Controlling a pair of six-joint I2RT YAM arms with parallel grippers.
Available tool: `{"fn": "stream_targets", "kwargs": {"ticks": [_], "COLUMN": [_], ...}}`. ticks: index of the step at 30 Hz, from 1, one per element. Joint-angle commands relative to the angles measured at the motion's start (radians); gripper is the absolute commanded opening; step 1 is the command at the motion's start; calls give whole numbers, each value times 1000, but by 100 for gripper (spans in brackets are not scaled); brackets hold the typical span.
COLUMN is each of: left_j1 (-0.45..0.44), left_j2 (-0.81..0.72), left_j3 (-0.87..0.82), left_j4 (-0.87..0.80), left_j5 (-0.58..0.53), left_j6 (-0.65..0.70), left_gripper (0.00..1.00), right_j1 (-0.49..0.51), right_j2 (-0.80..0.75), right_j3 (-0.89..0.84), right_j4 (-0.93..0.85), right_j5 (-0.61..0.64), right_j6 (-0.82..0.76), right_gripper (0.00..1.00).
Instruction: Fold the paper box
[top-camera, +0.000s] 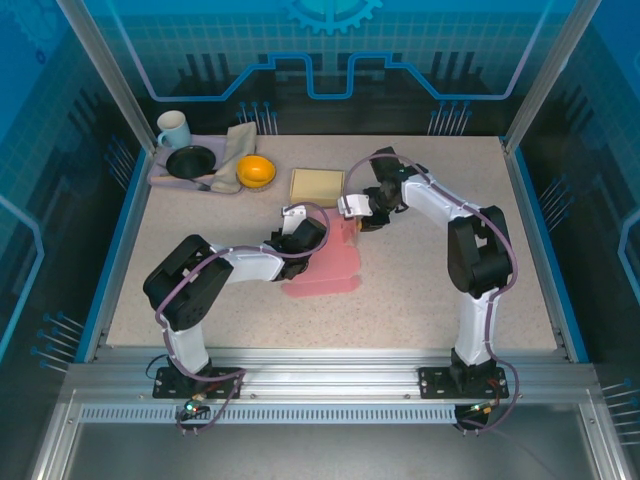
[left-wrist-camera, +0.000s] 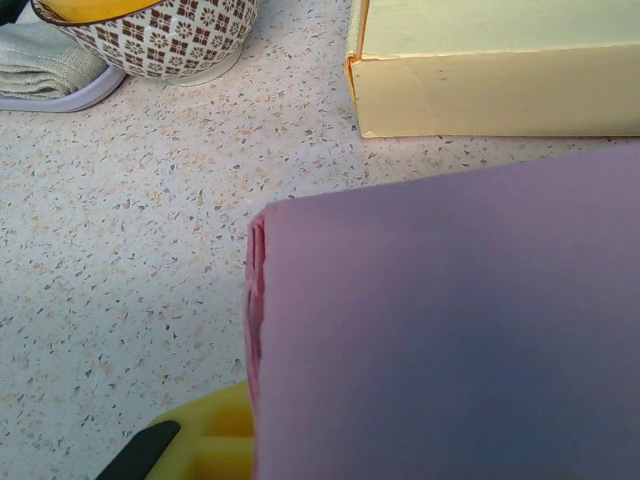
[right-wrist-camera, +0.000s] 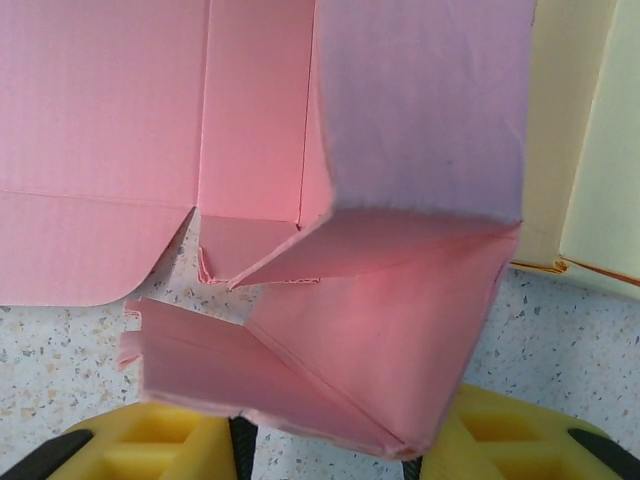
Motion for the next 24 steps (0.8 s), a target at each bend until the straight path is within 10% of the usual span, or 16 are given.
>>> {"fn": "stream_targets", "kwargs": {"ticks": [1,24], "left_j1": [-9,-10], "left_j2": [-1,-5], "left_j3": [-15,-6], "left_j4": [-68,-90], "left_j5": [41,37], "left_j6": [7,-12], "left_gripper": [13,13], "right_j1": [11,57], "right_j2": [-34,-86], "right_j3": [-26,-142], "right_j4": [-7,189], "right_j5": [-30,-12], "right_j6": [59,520], "right_gripper": [43,42]}}
